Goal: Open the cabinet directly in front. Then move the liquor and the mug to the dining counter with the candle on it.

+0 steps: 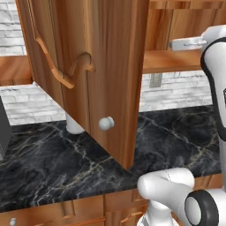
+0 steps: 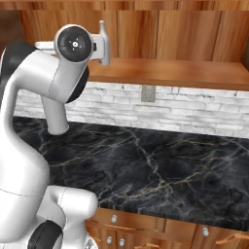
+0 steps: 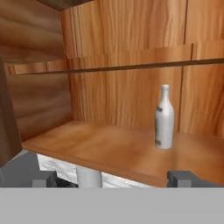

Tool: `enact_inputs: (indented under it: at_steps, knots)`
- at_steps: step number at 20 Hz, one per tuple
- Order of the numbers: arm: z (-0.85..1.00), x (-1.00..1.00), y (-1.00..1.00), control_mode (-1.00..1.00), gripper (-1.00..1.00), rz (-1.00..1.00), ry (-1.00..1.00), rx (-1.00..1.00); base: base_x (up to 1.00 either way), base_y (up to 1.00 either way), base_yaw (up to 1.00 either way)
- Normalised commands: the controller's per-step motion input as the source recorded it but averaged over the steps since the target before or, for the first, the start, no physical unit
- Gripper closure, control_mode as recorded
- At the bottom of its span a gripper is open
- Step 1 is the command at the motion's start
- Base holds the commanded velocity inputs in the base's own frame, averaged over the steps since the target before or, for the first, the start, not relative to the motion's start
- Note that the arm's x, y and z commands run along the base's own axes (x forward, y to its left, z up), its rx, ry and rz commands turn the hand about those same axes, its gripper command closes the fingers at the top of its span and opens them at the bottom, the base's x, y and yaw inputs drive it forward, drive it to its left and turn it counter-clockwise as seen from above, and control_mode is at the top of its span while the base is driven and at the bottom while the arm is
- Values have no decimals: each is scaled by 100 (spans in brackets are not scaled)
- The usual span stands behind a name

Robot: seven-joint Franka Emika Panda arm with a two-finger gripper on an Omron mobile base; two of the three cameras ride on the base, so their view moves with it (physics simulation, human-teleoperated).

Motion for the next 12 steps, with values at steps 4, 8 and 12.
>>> enact_inputs:
  at_steps: [4, 8, 12]
  knots:
    - [6, 44, 5, -100, -100, -6, 8, 4, 0, 0, 0]
    - [0, 64, 0, -100, -100, -4, 3, 0, 0, 0, 0]
    - [-7, 62, 10, -100, -100, 0, 0, 0, 0, 0, 0]
